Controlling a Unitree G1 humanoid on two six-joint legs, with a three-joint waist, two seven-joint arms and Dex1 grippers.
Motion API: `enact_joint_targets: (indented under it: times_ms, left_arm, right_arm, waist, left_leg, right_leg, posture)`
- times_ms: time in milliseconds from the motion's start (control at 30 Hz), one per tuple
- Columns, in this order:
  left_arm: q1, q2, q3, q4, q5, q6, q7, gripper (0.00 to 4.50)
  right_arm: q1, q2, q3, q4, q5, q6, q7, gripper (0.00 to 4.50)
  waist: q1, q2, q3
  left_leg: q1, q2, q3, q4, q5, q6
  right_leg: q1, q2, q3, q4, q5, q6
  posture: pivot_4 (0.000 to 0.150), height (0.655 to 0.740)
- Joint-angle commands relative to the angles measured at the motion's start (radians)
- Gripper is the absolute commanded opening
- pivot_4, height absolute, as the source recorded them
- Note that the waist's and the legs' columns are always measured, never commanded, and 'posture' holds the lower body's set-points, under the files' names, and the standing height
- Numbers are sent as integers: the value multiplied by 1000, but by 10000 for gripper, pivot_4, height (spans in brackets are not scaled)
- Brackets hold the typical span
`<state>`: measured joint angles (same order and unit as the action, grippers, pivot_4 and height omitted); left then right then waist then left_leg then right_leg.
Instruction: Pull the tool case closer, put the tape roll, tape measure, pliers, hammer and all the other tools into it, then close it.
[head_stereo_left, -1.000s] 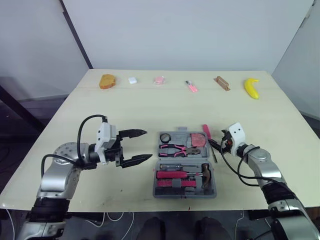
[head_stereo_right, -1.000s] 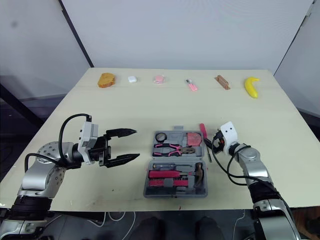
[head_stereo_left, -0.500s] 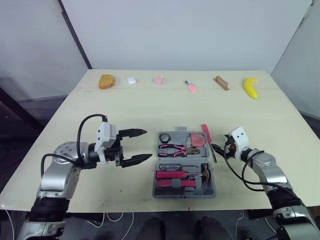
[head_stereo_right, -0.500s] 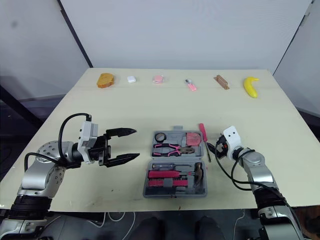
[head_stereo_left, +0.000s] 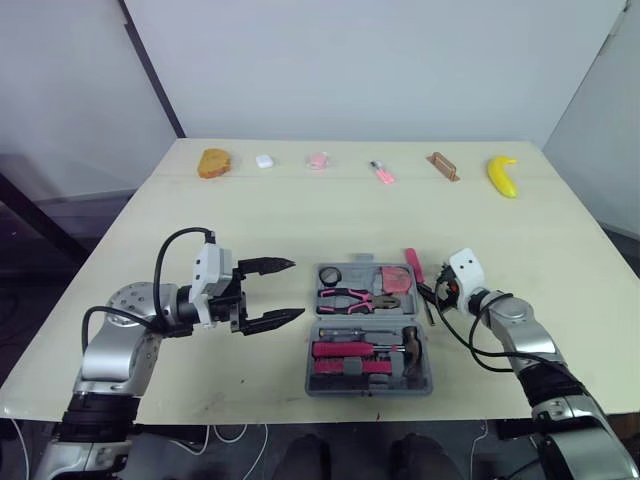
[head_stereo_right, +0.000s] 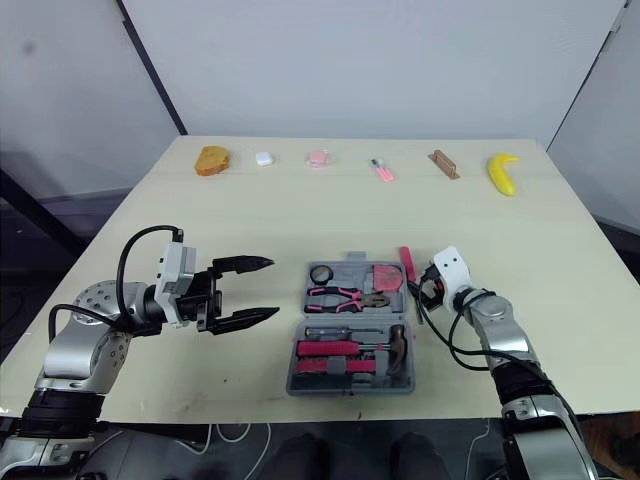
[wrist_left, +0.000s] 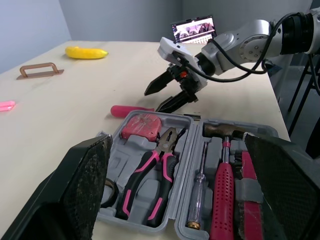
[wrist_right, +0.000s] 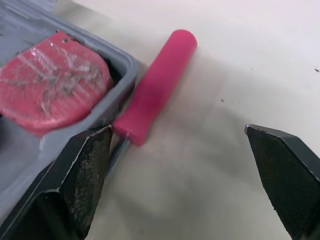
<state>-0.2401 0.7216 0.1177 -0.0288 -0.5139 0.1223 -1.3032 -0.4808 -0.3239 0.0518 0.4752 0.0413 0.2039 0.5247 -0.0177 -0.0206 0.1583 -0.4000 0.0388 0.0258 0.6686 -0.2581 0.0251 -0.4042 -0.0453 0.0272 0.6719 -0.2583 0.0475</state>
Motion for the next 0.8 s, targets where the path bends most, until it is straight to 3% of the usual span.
enact_joint_targets:
  times_ms: [33,433,467,533,567,633,667,800]
  left_arm:
    - [-11,6,24,-13,-13,-13,2,45000]
    - [-5,3,22,-22,-13,-13,7,45000]
    - [-7,2,21,-21,-13,-14,7,45000]
    - [-10,1,19,-19,-12,-15,6,45000]
    - [-11,1,19,-19,-12,-15,6,45000]
    - [-13,0,17,-19,-12,-15,6,45000]
    - [-14,-1,16,-18,-11,-15,6,45000]
    - [-19,-7,12,-19,-12,-14,6,45000]
  right_arm:
    - [-24,15,-5,25,-14,-16,-41,44438]
    - [-42,57,-57,42,27,78,-123,44438]
    - [-44,59,-59,42,27,81,-128,40596]
    - [-46,57,-57,42,23,82,-133,37873]
    - [-45,56,-56,39,23,84,-135,31361]
    - [-39,52,-54,31,22,88,-136,28000]
    - [-36,48,-54,26,20,94,-140,21694]
    - [-24,34,-62,8,21,98,-144,3641]
  waist:
    - [-1,0,0]
    - [-2,0,0]
    - [-2,0,0]
    - [-2,0,0]
    - [-1,0,0]
    - [0,0,0]
    - [0,0,0]
    - [1,0,0]
  left_leg:
    - [0,0,0,0,0,0]
    - [0,0,0,0,0,0]
    - [0,0,0,0,0,0]
    - [0,0,0,0,0,0]
    - [0,0,0,0,0,0]
    - [0,0,0,0,0,0]
    - [0,0,0,0,0,0]
    - [0,0,0,0,0,0]
  right_leg:
    - [0,0,0,0,0,0]
    - [0,0,0,0,0,0]
    - [0,0,0,0,0,0]
    - [0,0,0,0,0,0]
    - [0,0,0,0,0,0]
    - [0,0,0,0,0,0]
    - [0,0,0,0,0,0]
    - [0,0,0,0,0,0]
  posture:
    - [1500,7400]
    - [1500,7400]
    - [1500,7400]
    - [1500,7400]
    - [1500,7400]
    - [1500,7400]
    - [1500,7400]
    - [1500,7400]
